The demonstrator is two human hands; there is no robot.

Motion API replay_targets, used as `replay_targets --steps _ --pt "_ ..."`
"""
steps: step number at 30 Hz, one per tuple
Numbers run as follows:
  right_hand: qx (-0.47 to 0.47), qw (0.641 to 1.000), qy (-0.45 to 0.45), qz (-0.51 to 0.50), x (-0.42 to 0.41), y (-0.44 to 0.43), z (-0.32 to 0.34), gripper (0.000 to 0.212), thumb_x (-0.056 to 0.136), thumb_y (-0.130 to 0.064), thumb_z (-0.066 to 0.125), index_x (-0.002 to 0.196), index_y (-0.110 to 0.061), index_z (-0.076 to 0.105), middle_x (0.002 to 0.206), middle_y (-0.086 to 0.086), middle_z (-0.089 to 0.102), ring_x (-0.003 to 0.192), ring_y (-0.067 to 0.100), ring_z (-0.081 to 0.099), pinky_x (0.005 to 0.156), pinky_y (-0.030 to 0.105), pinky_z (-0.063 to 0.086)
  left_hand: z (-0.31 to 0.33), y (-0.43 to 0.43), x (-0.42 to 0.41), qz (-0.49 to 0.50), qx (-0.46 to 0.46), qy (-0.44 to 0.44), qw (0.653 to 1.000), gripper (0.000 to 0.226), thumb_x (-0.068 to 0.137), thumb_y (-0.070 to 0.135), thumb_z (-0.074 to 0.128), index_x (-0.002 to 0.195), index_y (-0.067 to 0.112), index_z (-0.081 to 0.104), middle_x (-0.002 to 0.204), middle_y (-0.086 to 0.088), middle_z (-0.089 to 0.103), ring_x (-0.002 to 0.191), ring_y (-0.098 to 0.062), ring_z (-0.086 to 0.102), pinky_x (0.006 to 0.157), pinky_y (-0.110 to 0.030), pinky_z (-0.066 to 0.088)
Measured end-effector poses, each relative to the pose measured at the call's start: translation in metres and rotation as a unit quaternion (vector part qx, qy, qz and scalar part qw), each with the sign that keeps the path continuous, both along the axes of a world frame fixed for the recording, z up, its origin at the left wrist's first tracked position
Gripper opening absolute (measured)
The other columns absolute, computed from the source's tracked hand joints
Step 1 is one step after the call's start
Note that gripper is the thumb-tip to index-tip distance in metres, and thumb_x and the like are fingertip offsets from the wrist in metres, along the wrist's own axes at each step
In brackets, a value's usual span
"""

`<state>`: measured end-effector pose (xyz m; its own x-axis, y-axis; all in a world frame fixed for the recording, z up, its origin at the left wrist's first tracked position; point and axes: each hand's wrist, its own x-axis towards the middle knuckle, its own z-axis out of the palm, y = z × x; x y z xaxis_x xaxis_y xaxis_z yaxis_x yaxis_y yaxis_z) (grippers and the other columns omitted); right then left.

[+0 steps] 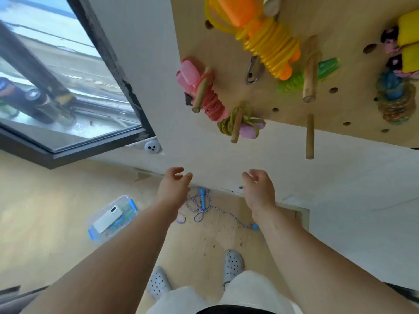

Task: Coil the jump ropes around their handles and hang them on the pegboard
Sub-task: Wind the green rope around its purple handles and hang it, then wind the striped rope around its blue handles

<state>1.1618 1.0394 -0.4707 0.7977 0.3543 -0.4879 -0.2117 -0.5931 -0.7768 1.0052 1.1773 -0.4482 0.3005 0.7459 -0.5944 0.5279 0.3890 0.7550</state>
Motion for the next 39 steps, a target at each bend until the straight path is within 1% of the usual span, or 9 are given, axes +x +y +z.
replay_targets --steps 4,9,13,17,19,22,28,36,39 --pt "-0.104 0.988 0.051 0.102 -0.045 0.000 -0.050 0.024 0.095 -0.035 0.062 0.112 -0.018 0.061 0.118 0.005 0.061 0.100 0.020 0.059 0.085 0.037 0.050 -0.059 0.013 -0.073 0.025 -0.038 0.053 0.998 0.041 0.098 0.031 0.062 0.136 0.019 0.052 0.123 -0.004 0.059 0.095 -0.025 0.064 0.074 -0.038 0.053" --pt "-0.198 0.946 0.071 0.247 -0.094 0.033 -0.136 0.016 0.091 -0.035 0.064 0.103 -0.024 0.063 0.111 0.000 0.058 0.083 0.012 0.058 0.059 0.026 0.044 -0.149 0.041 -0.134 -0.017 -0.064 0.099 0.993 0.046 0.088 0.047 0.066 0.129 0.031 0.053 0.130 -0.002 0.057 0.105 -0.024 0.064 0.095 -0.049 0.054" --pt "-0.213 0.932 0.056 0.289 -0.108 0.071 -0.237 0.007 0.088 -0.039 0.064 0.087 -0.034 0.058 0.111 -0.003 0.057 0.088 0.018 0.061 0.070 0.031 0.054 -0.251 0.061 -0.140 -0.087 -0.031 0.113 0.989 0.050 0.094 0.039 0.065 0.139 0.024 0.051 0.139 -0.004 0.052 0.114 -0.023 0.059 0.092 -0.038 0.049" --pt "-0.260 0.905 0.016 0.336 -0.102 0.090 -0.368 0.026 0.088 -0.043 0.062 0.109 -0.029 0.061 0.124 -0.002 0.052 0.097 0.023 0.062 0.086 0.040 0.057 -0.375 0.069 -0.123 -0.171 -0.002 0.143 0.975 0.054 0.095 0.037 0.065 0.143 0.020 0.049 0.118 0.000 0.056 0.103 -0.024 0.065 0.091 -0.036 0.050" --pt "-0.284 0.886 -0.001 0.366 -0.094 0.093 -0.436 0.032 0.088 -0.044 0.062 0.117 -0.028 0.062 0.132 0.000 0.050 0.103 0.024 0.061 0.089 0.037 0.054 -0.442 0.069 -0.111 -0.229 0.013 0.167 0.959 0.056 0.095 0.040 0.063 0.145 0.020 0.046 0.120 -0.001 0.054 0.109 -0.025 0.062 0.095 -0.036 0.048" --pt "-0.322 0.850 -0.029 0.415 -0.081 0.088 -0.528 0.042 0.089 -0.050 0.062 0.125 -0.029 0.059 0.140 0.001 0.048 0.116 0.027 0.056 0.096 0.034 0.048 -0.535 0.066 -0.094 -0.321 0.046 0.198 0.925 0.062 0.094 0.046 0.061 0.147 0.020 0.043 0.149 -0.006 0.044 0.130 -0.026 0.050 0.107 -0.038 0.042" --pt "-0.353 0.818 -0.055 0.451 -0.050 0.084 -0.664 0.059 0.087 -0.051 0.062 0.140 -0.027 0.051 0.150 0.004 0.042 0.135 0.029 0.045 0.110 0.038 0.041 -0.677 0.063 -0.057 -0.481 0.101 0.227 0.841 0.068 0.094 0.051 0.060 0.153 0.025 0.037 0.157 0.000 0.034 0.136 -0.028 0.045 0.111 -0.039 0.040" --pt "-0.401 0.809 -0.055 0.426 -0.013 0.072 -0.749 0.066 0.089 -0.046 0.058 0.150 -0.024 0.042 0.166 0.000 0.010 0.150 0.026 0.018 0.117 0.041 0.031 -0.762 0.070 0.013 -0.579 0.184 0.220 0.763 0.068 0.094 0.051 0.054 0.154 0.046 0.025 0.165 -0.002 0.019 0.142 -0.035 0.033 0.115 -0.045 0.033" --pt "-0.386 0.803 -0.091 0.444 -0.013 0.058 -0.754 0.069 0.085 -0.046 0.061 0.148 -0.023 0.044 0.165 -0.003 0.012 0.148 0.024 0.025 0.115 0.041 0.034 -0.771 0.064 0.032 -0.601 0.176 0.240 0.742 0.067 0.092 0.050 0.053 0.154 0.046 0.027 0.162 -0.004 0.022 0.141 -0.033 0.035 0.113 -0.047 0.034"
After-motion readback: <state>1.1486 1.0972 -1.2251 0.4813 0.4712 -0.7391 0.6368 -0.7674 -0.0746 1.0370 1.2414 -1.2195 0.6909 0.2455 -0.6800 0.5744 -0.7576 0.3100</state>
